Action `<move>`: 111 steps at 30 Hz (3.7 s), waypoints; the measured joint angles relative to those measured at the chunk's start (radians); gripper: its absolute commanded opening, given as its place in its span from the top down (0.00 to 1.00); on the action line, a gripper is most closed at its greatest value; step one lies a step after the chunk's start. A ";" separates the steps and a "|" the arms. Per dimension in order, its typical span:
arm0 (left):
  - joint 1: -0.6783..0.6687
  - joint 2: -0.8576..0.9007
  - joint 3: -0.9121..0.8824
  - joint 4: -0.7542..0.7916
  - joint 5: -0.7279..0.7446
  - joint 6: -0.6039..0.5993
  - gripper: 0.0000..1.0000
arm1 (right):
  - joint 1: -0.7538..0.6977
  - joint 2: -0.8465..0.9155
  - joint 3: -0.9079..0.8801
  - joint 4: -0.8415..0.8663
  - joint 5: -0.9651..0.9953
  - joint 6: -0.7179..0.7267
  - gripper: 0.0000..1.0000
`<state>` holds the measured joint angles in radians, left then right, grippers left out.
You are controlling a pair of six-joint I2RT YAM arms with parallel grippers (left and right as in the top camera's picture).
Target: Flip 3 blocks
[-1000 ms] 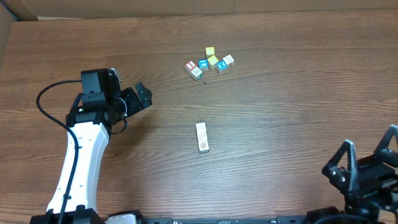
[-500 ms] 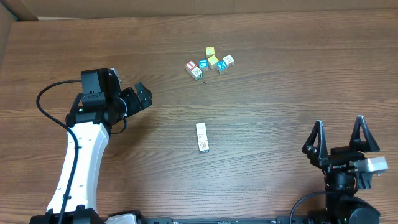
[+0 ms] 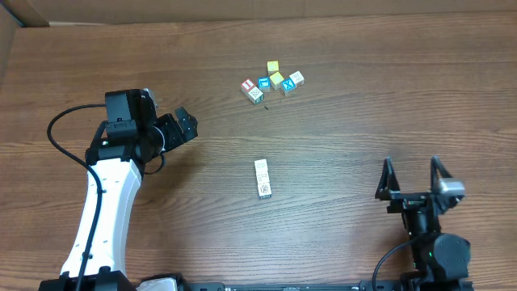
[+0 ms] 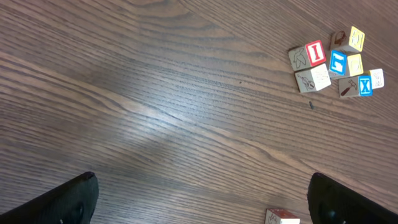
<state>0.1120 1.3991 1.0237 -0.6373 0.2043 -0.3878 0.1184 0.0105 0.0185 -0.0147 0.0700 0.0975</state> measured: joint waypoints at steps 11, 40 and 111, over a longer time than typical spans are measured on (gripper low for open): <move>0.000 0.000 0.000 0.001 0.000 0.000 0.00 | 0.000 0.000 0.000 -0.069 -0.019 -0.153 0.00; 0.000 -0.004 0.000 0.000 0.000 0.000 0.01 | 0.000 0.000 0.000 -0.068 -0.021 -0.177 0.00; -0.003 -1.386 -1.007 1.070 -0.058 0.025 0.00 | 0.000 0.000 0.000 -0.069 -0.022 -0.177 0.00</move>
<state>0.1085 0.0132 0.0166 0.4332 0.1459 -0.3626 0.1184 0.0109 0.0185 -0.0834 0.0483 -0.0795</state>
